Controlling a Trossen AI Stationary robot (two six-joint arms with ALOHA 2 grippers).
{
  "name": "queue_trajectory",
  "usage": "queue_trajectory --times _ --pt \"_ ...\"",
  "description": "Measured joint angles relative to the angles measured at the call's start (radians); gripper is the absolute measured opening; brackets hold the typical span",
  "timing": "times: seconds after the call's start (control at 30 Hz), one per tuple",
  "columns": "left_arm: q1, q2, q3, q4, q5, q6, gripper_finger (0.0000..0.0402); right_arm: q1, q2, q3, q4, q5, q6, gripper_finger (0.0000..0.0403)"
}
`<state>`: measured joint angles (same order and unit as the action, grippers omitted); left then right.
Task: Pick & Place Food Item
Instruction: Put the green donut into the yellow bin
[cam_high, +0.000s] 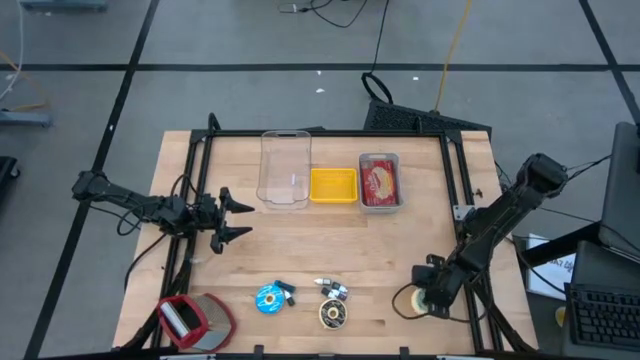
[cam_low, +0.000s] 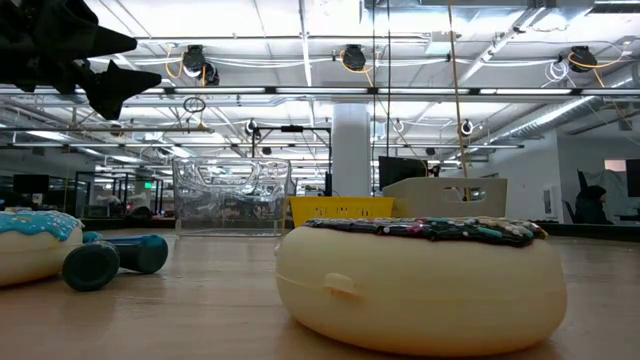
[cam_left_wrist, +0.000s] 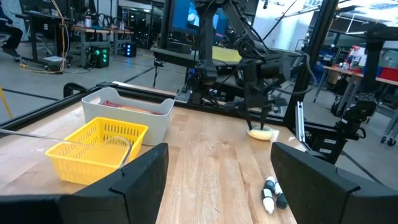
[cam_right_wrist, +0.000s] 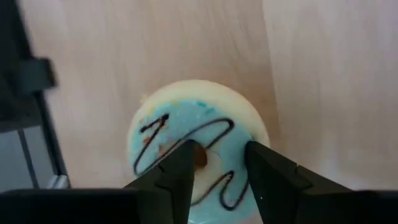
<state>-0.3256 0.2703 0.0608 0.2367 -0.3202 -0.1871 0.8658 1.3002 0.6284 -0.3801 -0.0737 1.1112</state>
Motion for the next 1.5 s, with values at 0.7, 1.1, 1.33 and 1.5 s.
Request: queue_trajectory --times 0.7,1.1,1.33,1.5 --pt "0.0 0.0 0.0 0.0 0.0 0.0 0.0284 0.001 -0.077 0.001 -0.065 0.027 0.063 0.0206" --pt "0.0 0.0 0.0 0.0 0.0 0.0 0.0275 0.02 0.085 0.007 -0.026 0.074 -0.008 0.0237" --pt "0.0 0.0 0.0 0.0 0.0 0.0 0.0274 0.018 0.049 0.002 -0.026 0.083 0.003 0.0176" --pt "0.0 0.0 0.0 0.0 0.0 0.0 0.0274 0.016 0.003 0.0 -0.023 0.126 -0.016 0.0117"
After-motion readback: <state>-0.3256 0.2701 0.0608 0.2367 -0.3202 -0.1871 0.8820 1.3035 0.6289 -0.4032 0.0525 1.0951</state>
